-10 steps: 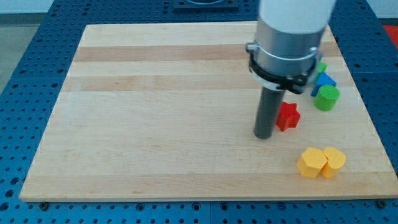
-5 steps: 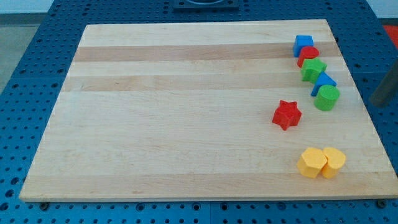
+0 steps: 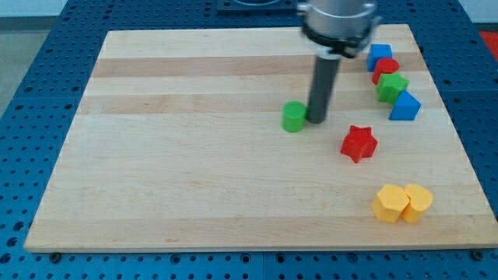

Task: Place green circle at the top center of the board

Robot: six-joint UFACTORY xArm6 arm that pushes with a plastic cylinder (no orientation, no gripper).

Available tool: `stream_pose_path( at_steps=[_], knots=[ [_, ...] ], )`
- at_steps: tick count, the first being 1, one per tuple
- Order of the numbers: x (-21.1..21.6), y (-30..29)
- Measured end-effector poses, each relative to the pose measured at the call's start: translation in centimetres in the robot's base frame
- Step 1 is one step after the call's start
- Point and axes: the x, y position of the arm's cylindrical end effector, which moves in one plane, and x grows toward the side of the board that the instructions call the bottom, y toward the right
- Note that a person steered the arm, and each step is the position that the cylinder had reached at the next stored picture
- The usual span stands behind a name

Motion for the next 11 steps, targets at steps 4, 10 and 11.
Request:
stream_pose_path(
  at_steps=[4,10,11],
  knots=[
    [1.9,-1.5],
    [-9.4,-6.0],
    [-7.3,-5.8]
  ],
)
